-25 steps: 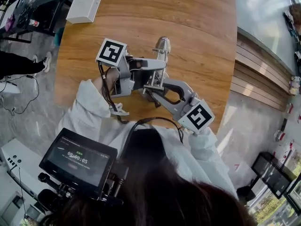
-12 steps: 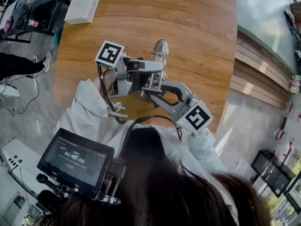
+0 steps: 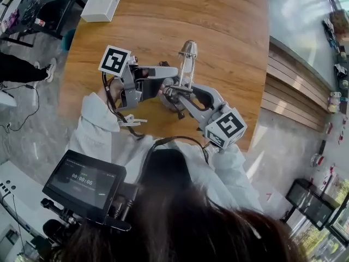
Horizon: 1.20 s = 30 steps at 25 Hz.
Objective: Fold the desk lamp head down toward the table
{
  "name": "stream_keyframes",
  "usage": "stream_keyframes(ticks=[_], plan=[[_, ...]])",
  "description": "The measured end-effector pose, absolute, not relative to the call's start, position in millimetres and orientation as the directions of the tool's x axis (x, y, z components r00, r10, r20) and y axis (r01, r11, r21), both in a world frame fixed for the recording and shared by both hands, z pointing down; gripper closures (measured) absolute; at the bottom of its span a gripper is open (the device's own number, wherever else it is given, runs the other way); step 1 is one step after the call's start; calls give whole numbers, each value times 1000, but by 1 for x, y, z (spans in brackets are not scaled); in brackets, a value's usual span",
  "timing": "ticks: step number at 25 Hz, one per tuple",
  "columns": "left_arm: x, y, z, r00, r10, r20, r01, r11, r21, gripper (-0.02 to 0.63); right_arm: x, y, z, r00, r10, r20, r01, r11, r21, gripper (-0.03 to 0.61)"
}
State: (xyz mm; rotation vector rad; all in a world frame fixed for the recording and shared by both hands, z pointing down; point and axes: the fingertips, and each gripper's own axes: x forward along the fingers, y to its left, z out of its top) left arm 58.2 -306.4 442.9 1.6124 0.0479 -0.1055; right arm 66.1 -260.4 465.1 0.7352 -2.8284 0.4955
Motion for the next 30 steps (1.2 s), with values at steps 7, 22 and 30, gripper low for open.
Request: stream_keyframes(ticks=[7,22,30], plan=[[36,-272,378,983,-179,39,-132,-547,826,525,84,-216,439,-793,-546,268,-608,729,-314,477],[51,-257,295,804,-594,25,-575,-766,287,611,126,-254,322,-571,-811,123,-819,553,-154,577],[53,-260,287,774,-632,39,-624,-750,221,612,105,-263,304,-583,-806,100,-812,574,-101,577]])
